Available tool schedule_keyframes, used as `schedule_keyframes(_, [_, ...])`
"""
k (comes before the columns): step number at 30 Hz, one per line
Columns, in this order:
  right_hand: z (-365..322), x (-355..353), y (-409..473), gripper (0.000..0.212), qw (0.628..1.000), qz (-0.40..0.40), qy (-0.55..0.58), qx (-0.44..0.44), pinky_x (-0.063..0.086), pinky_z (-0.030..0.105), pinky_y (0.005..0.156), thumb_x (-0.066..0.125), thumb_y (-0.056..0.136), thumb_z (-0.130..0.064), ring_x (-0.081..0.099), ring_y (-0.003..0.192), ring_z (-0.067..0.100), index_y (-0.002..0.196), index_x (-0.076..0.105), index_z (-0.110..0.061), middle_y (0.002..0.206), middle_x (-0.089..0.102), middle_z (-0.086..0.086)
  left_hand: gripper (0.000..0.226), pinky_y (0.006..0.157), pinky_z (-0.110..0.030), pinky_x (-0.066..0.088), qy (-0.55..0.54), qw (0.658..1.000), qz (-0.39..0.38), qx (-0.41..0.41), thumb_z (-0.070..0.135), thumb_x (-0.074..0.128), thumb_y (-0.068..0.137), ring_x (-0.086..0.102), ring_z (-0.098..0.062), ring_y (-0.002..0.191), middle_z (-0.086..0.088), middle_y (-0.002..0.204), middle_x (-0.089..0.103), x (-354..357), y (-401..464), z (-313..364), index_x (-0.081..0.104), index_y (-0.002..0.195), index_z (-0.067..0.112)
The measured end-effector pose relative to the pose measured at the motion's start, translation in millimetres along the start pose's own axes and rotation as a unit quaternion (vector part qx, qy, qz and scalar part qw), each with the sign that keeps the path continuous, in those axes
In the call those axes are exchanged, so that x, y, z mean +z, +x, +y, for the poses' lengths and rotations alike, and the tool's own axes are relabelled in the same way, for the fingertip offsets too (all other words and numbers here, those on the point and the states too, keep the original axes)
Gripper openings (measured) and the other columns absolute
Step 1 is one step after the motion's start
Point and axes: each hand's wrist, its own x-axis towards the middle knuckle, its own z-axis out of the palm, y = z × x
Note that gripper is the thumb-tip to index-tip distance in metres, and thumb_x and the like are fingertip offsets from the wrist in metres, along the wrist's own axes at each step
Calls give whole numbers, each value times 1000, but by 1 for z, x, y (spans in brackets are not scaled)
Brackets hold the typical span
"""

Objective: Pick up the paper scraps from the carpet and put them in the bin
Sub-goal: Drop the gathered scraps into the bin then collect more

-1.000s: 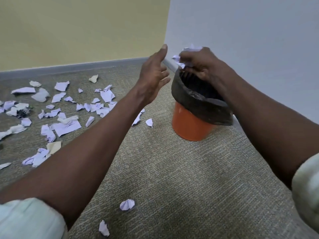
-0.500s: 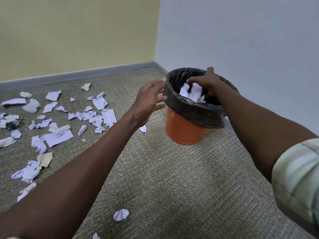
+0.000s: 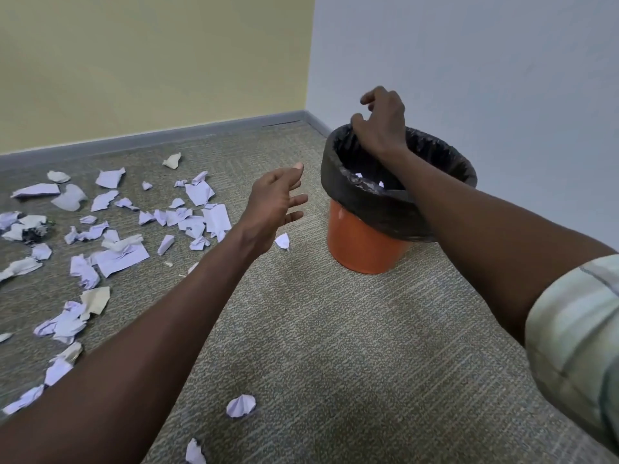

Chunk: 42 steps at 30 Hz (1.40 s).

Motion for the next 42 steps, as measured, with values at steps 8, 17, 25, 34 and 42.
schedule_keyframes(8, [-59,69,-66,21,959,-184,15,-215,52,36,77,56,80,-19,59,78,13,94,69,-11,89,70,4,27,82,-38,52,135,989,50,-23,46,56,95,67,-16,96,-2,115,67,-61,-13,-48,62,106,22])
schedule_keyframes(17, [-92,146,-237,27,710,-621,-25,-330,40,25,60,81,74,-27,55,67,8,86,64,-11,74,63,-6,8,72,-33,54,469,881,47,-47,24,66,90,71,-16,73,-1,83,74,-184,-75,-142,71,90,18])
schedule_keyframes(25, [-85,157,-334,56,539,-706,-69,-455,34,30,63,87,64,-26,50,84,20,107,55,-9,109,51,10,12,69,-27,50,631,758,-134,-93,23,64,83,66,-18,79,-1,84,72,-226,-129,-161,70,87,14])
schedule_keyframes(34, [-124,161,-350,54,510,-707,-6,-490,35,22,54,74,76,-4,46,83,15,125,54,-16,114,40,8,47,90,-48,44,653,721,231,15,19,66,81,49,-41,107,-21,116,51,-289,-168,-174,53,125,7])
schedule_keyframes(42, [-122,175,-381,21,457,-687,-12,-564,28,23,64,67,78,-1,49,87,20,99,65,-3,106,55,14,93,104,-79,5,539,726,365,-222,77,60,73,-7,-53,144,-29,157,0,-312,-181,-183,22,148,39])
